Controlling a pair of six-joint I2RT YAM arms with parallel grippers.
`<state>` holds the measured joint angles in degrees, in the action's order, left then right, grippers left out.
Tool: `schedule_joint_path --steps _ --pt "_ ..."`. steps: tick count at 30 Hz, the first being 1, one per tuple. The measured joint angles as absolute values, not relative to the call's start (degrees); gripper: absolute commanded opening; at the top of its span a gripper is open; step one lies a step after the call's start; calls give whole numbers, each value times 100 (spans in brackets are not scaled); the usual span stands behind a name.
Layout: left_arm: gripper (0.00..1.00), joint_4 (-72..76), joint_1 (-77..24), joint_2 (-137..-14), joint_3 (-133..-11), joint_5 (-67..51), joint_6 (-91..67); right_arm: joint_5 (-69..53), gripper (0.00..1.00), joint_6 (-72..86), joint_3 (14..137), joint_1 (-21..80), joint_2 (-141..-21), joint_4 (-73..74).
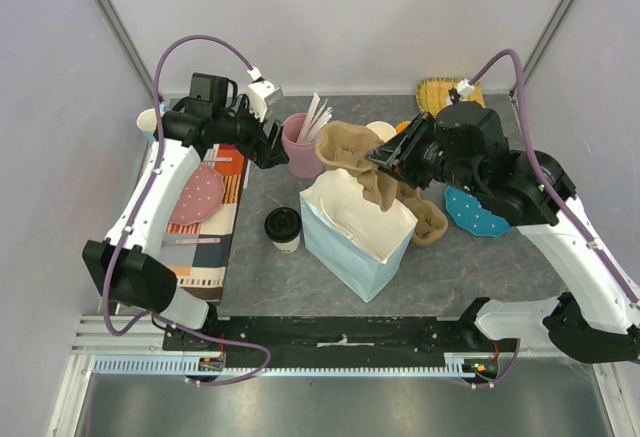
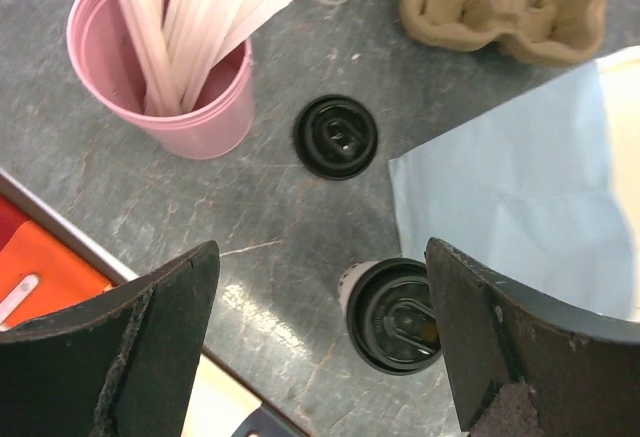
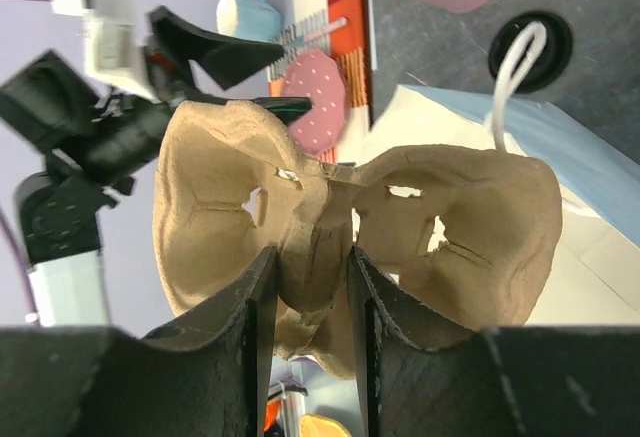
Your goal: Pack the takeout coffee
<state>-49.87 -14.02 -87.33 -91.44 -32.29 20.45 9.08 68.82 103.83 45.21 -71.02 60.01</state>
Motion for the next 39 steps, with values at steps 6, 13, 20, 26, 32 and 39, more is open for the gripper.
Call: schedule_joint_path --steps 6,13,20,26,32,39 --pt "90 -5043 -1503 -8409 -9260 -3723 1761 965 40 6947 10064 4722 -7179 6208" --pt "90 -5100 -1614 -8361 -9264 -4202 1455 1199 40 7063 10064 4759 -7347 6560" --pt "88 -5103 -1734 -8366 -9264 -4357 1236 1249 41 7159 10169 4853 -7585 6831" --pt "85 -5105 -1828 -8420 -9264 -4364 1068 1319 42 7159 10661 4856 -7994 7070" --pt "80 -5111 -2049 -8517 -9266 -4366 941 1490 41 7279 10678 4866 -8055 7378" --pt "71 -5111 -2257 -8523 -9255 -4368 797 1616 42 7395 10678 5172 -8075 7564"
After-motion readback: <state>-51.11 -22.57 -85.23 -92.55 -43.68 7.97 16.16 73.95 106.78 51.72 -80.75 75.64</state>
